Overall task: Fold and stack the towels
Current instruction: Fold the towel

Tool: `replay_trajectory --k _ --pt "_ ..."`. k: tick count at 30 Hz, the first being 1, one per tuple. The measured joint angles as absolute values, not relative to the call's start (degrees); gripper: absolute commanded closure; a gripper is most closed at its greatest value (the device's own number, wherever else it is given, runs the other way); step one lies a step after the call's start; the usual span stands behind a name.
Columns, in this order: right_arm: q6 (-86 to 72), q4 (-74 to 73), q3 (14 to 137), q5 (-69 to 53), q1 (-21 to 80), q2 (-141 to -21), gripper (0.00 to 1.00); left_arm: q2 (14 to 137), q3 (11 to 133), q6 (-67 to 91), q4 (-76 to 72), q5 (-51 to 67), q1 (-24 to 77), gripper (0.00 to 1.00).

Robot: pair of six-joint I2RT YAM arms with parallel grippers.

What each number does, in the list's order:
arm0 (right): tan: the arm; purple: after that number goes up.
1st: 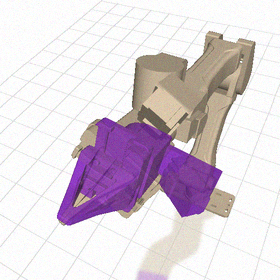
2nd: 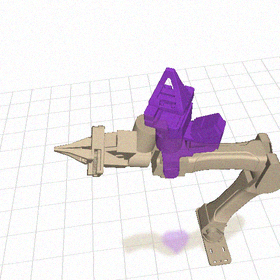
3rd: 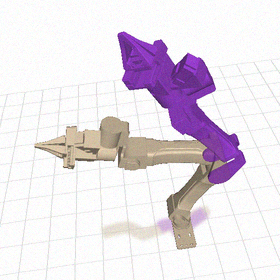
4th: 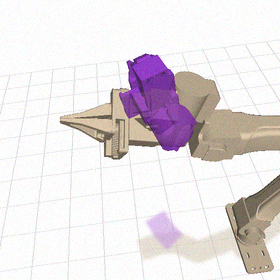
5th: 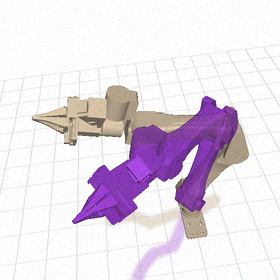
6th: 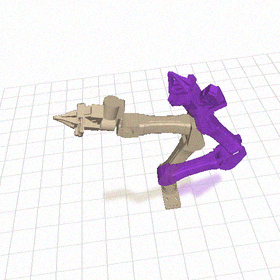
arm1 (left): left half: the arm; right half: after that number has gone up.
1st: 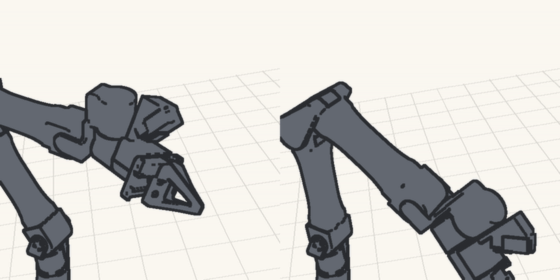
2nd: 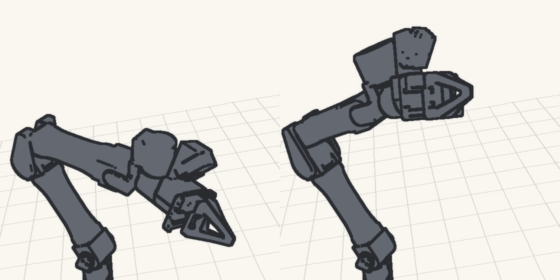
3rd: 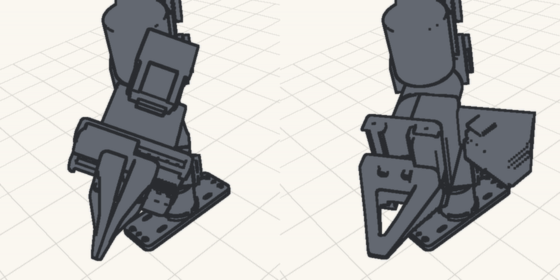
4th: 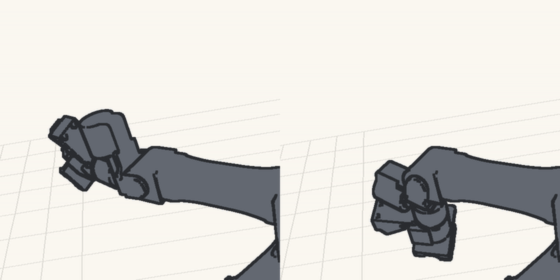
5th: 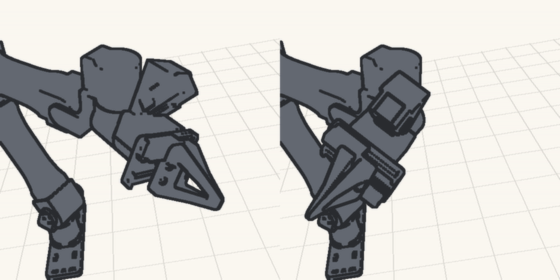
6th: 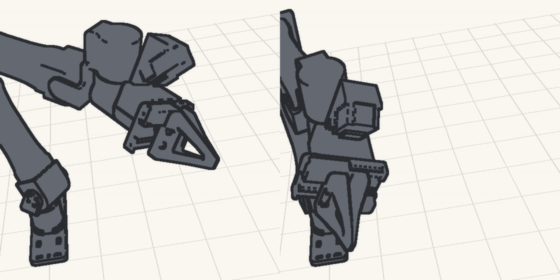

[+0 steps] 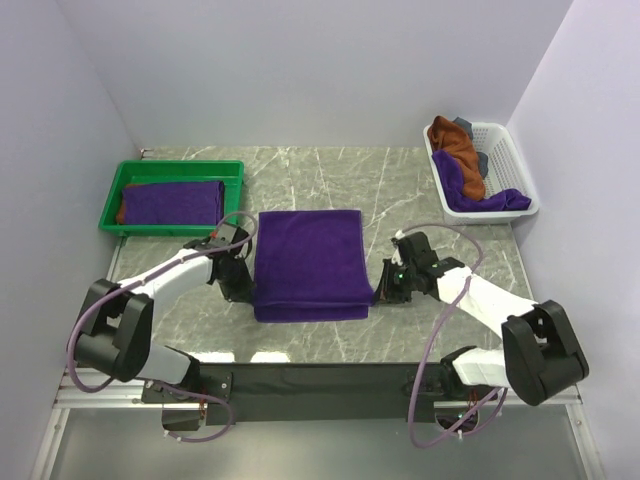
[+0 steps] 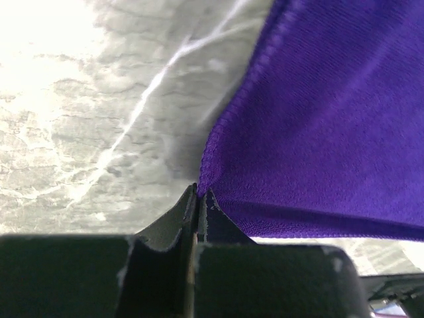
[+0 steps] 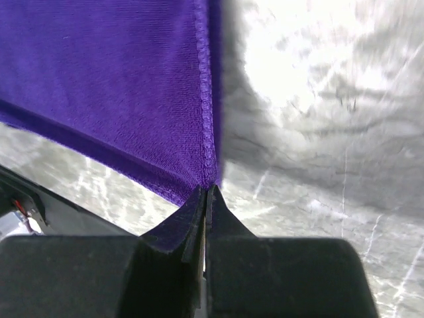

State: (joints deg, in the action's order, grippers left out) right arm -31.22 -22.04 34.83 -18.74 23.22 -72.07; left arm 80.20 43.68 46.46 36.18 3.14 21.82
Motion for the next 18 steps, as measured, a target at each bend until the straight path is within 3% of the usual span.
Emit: replay_trajectory --k 18 --pt "-32.36 -21.28 36.27 -18.44 23.27 -74.04 1.00 81.10 46.48 47.51 38.52 -0.91 22.74 0.99"
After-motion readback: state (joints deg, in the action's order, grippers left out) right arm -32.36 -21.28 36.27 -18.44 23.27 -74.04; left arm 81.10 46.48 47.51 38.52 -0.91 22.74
